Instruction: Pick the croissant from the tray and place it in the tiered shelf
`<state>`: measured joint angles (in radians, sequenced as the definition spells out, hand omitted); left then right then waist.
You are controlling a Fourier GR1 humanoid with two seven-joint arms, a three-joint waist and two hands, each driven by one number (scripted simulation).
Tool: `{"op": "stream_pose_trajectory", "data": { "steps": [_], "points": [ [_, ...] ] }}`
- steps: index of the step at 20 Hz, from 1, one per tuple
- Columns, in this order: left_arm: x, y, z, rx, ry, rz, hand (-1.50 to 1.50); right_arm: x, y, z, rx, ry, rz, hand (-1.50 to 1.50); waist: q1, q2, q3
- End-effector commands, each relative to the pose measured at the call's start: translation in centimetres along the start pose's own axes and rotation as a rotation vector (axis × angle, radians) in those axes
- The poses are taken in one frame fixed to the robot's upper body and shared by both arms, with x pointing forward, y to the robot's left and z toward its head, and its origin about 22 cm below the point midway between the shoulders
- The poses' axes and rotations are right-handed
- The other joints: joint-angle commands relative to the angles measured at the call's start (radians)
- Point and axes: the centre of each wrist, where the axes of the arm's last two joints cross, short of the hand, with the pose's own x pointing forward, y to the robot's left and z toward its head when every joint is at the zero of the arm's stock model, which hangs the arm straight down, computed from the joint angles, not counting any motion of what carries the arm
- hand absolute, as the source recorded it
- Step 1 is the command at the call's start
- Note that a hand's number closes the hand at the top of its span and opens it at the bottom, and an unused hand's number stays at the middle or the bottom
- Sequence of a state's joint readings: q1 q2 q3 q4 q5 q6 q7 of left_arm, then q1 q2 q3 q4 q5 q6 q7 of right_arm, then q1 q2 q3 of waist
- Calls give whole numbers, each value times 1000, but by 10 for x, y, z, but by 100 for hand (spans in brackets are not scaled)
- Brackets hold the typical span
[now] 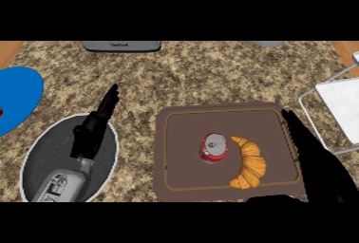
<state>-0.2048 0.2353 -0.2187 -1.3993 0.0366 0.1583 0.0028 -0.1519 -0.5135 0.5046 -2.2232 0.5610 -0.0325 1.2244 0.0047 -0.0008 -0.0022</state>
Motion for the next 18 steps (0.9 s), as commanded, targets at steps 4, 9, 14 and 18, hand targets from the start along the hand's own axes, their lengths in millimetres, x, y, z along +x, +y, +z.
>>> {"op": "stream_pose_trajectory", "data": {
  "steps": [4,9,14,18],
  "points": [
    [-6,-4,10,5,-10,9,0,22,14,5,9,175,-8,-150,0,-2,0],
    [-5,-3,-4,9,6,13,0,15,29,0,8,215,23,-150,-9,-1,1],
    [1,-2,4,14,-18,5,0,12,39,-16,23,226,38,-150,-2,-1,2],
    [-6,1,2,13,3,5,0,24,38,-17,40,241,53,-150,-2,0,1]
  ]
}}
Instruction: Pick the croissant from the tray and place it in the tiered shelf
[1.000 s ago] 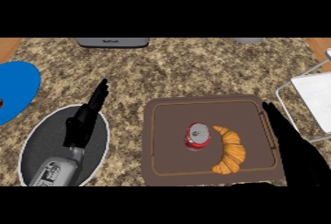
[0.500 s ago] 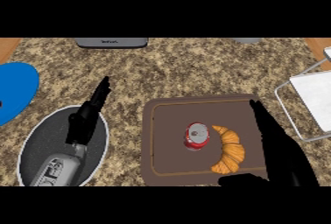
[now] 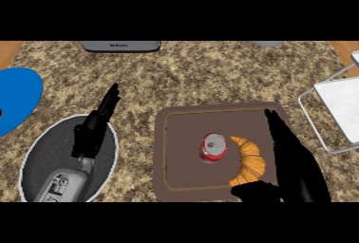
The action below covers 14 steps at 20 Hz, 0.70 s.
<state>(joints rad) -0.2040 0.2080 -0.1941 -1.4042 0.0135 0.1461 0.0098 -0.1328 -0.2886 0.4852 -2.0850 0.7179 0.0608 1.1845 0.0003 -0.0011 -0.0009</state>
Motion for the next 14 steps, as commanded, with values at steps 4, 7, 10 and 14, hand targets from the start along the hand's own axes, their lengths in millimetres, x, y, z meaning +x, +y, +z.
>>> {"op": "stream_pose_trajectory", "data": {
  "steps": [4,7,10,14],
  "points": [
    [10,0,14,1,11,21,0,2,11,-2,11,194,58,-150,5,-3,1],
    [-5,5,13,3,11,2,0,7,6,-12,25,192,75,-150,3,0,0],
    [10,-4,-5,21,11,-10,0,-9,16,-23,27,200,77,-150,-3,1,1],
    [7,1,6,-2,-5,-2,0,-16,32,-13,22,200,84,-150,-1,0,1]
  ]
}}
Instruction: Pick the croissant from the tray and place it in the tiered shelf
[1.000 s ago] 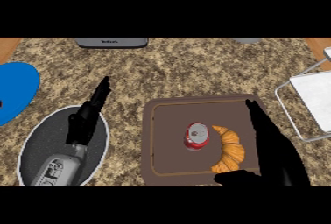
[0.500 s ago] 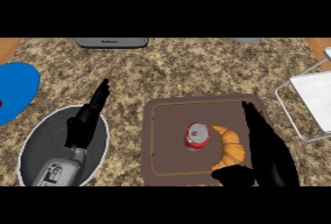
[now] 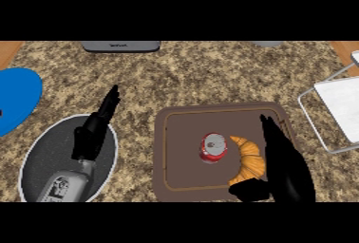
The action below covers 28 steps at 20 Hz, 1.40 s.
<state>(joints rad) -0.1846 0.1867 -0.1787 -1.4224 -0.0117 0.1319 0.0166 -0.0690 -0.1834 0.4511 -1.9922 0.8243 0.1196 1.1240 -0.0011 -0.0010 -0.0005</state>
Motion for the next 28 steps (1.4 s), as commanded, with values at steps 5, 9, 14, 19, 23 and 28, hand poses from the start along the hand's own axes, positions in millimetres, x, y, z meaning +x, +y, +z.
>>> {"op": "stream_pose_trajectory", "data": {
  "steps": [5,9,14,19,23,28],
  "points": [
    [-1,-8,-5,-19,4,-2,0,7,19,5,7,129,29,-150,-3,1,0],
    [-8,9,7,-20,0,-4,0,0,2,-9,25,149,43,-150,-1,0,0],
    [19,4,0,0,-15,-3,0,-5,12,-28,35,137,15,-150,3,0,1],
    [7,16,0,-8,-28,2,0,1,41,-8,64,133,39,-150,1,0,0],
    [4,-12,4,-8,1,-1,0,-27,53,-22,94,131,62,150,1,0,1],
    [1,11,-3,-20,3,-8,0,-26,53,-11,87,76,176,150,0,0,1]
  ]
}}
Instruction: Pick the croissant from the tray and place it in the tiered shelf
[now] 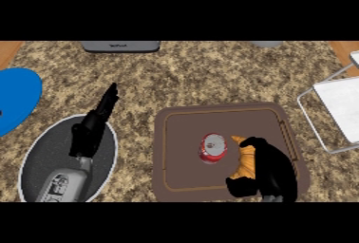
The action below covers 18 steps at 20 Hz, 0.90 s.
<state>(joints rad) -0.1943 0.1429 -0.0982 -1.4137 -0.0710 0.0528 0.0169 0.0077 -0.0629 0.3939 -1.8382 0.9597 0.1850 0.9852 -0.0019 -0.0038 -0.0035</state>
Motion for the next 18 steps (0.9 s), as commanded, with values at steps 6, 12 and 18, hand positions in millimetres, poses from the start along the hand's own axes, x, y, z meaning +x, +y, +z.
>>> {"op": "stream_pose_trajectory", "data": {
  "steps": [6,12,18],
  "points": [
    [-2,3,3,-5,-7,3,0,-10,15,-7,-24,-13,40,150,1,3,4],
    [-10,16,14,36,28,3,0,-69,-12,69,165,-468,187,150,-32,-12,5],
    [-2,15,11,25,4,-15,0,-109,-51,92,69,-580,-43,150,-35,-5,6]
  ]
}}
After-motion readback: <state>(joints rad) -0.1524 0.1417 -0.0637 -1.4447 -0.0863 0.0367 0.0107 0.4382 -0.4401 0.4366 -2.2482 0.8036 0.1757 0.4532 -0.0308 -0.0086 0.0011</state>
